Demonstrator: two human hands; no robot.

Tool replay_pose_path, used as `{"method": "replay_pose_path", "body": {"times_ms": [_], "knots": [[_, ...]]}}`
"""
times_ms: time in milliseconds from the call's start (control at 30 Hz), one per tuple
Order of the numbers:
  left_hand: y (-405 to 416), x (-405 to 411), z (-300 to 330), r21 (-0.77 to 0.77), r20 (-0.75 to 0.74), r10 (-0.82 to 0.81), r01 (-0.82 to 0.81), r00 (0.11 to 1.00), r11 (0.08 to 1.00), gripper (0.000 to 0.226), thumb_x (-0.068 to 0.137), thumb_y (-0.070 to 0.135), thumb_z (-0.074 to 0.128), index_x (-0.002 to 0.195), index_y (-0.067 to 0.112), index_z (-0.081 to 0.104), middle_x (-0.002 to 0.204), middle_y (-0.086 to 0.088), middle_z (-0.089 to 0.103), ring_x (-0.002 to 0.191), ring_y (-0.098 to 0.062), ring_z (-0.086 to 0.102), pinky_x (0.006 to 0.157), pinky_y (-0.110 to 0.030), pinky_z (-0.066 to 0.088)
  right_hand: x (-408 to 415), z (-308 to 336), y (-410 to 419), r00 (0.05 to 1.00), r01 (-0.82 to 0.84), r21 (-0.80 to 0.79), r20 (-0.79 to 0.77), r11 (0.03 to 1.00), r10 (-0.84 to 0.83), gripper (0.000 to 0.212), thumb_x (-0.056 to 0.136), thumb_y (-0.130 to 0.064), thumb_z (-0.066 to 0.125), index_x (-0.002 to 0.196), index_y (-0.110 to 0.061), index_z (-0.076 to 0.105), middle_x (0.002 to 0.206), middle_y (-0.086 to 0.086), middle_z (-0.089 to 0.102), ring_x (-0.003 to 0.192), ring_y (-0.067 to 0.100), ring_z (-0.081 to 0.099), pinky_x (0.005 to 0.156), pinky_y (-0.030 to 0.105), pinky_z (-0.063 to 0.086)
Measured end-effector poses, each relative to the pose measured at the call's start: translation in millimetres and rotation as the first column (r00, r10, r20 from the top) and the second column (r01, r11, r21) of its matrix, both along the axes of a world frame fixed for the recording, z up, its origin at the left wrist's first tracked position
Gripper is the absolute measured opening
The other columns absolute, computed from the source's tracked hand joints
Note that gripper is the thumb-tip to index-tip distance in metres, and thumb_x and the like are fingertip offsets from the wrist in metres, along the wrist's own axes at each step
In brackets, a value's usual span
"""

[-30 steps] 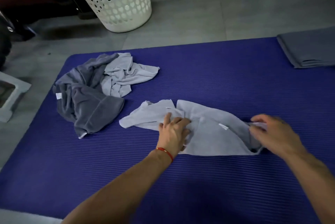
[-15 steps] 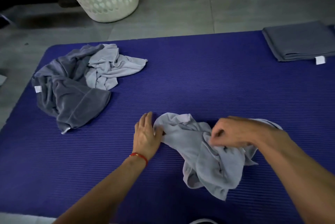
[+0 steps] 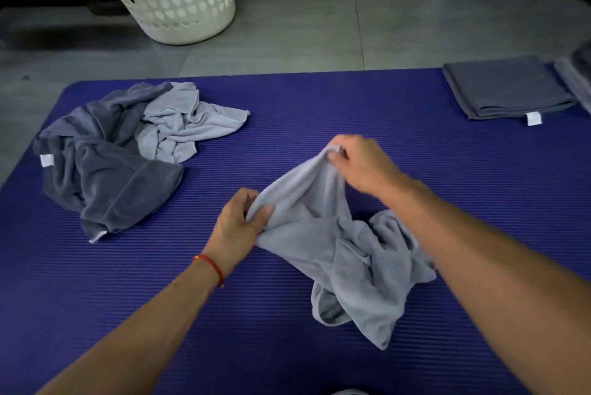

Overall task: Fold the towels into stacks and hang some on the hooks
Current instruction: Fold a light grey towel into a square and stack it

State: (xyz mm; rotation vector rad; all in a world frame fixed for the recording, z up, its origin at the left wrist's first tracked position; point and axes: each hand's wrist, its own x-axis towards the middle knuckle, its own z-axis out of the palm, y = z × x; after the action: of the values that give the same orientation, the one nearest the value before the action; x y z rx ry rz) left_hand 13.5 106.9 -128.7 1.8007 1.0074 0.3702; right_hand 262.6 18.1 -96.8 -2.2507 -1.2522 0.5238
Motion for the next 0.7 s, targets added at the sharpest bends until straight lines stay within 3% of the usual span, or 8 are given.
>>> {"method": "replay_pose_path", "body": {"times_ms": [100,200,300,400,467,567,633,700], "knots": [[2,20,33,-0.022,0.083,-0.039,0.041,0.996,0.999,0.011,0.097,0.030,0.066,0.105,0.026,0.060,0.088,-0.003,0.071,0.071,-0.010,0.064,0.062,-0.030,0.053,38,75,-6,1.000,-0.004,0.106,0.017,0.994,0.002,0.014,0.096,-0.038,0.064,0.092,-0.025,0.066,0.068,-0.003,0.065,0.054,0.004,0.051,0.057,0.026,0.041],[-9,47,64,-0.068,0.130,-0.273,0.283,0.953,0.957,0.039,0.093,0.029,0.072,0.125,0.038,0.052,0.105,0.006,0.075,0.097,-0.014,0.071,0.085,-0.040,0.057,64,135,-18,0.991,-0.050,0.102,0.129,0.994,0.037,0.011,0.097,-0.039,0.063,0.093,-0.028,0.065,0.067,-0.004,0.061,0.050,0.004,0.048,0.055,0.026,0.038],[-34,79,85,-0.131,0.177,-0.440,0.464,0.880,0.876,0.062,0.090,0.025,0.076,0.140,0.041,0.042,0.119,0.012,0.072,0.110,-0.008,0.068,0.090,-0.034,0.057,87,156,-37,0.998,-0.035,0.113,0.062,0.993,0.029,0.011,0.100,-0.027,0.062,0.108,-0.019,0.064,0.083,0.000,0.069,0.056,0.007,0.064,0.059,0.033,0.054],[-55,112,77,-0.105,0.103,-0.415,0.425,0.904,0.899,0.079,0.086,0.031,0.079,0.148,0.041,0.030,0.115,0.011,0.071,0.105,-0.008,0.069,0.089,-0.035,0.059,98,131,-76,0.996,0.023,-0.057,0.091,0.998,-0.018,0.043,0.099,-0.030,0.062,0.138,-0.020,0.048,0.125,-0.004,0.061,0.089,0.015,0.066,0.086,0.039,0.055],[-63,126,57,-0.109,-0.042,-0.409,0.403,0.912,0.909,0.093,0.079,0.037,0.075,0.154,0.036,0.019,0.108,0.005,0.072,0.101,-0.016,0.069,0.089,-0.038,0.057,92,94,-110,0.990,-0.031,-0.250,0.127,0.968,0.065,0.049,0.098,-0.040,0.061,0.141,-0.024,0.044,0.140,-0.002,0.055,0.109,0.014,0.061,0.100,0.038,0.049],[-73,133,24,-0.114,-0.258,-0.437,0.422,0.862,0.900,0.095,0.084,0.029,0.072,0.157,0.030,0.012,0.112,-0.009,0.068,0.103,-0.026,0.065,0.082,-0.029,0.052,72,31,-146,0.989,-0.126,-0.488,0.007,0.864,0.148,0.045,0.101,-0.043,0.055,0.141,-0.022,0.046,0.143,0.003,0.054,0.126,0.024,0.055,0.104,0.044,0.046],[-83,132,11,-0.062,-0.353,-0.416,0.423,0.838,0.904,0.093,0.087,0.029,0.071,0.158,0.028,0.011,0.118,-0.014,0.065,0.101,-0.028,0.063,0.078,-0.028,0.049,65,0,-155,0.996,-0.086,-0.556,-0.058,0.826,0.065,0.040,0.103,-0.044,0.050,0.135,-0.019,0.047,0.137,0.007,0.056,0.120,0.028,0.057,0.099,0.046,0.048],[-90,129,4,-0.005,-0.407,-0.351,0.382,0.844,0.924,0.084,0.086,0.040,0.069,0.153,0.029,0.020,0.117,-0.011,0.066,0.104,-0.032,0.064,0.084,-0.035,0.051,60,-19,-155,0.997,0.005,-0.560,-0.063,0.829,-0.048,0.038,0.104,-0.049,0.045,0.122,-0.016,0.051,0.127,0.010,0.060,0.113,0.032,0.059,0.095,0.047,0.050]]}}
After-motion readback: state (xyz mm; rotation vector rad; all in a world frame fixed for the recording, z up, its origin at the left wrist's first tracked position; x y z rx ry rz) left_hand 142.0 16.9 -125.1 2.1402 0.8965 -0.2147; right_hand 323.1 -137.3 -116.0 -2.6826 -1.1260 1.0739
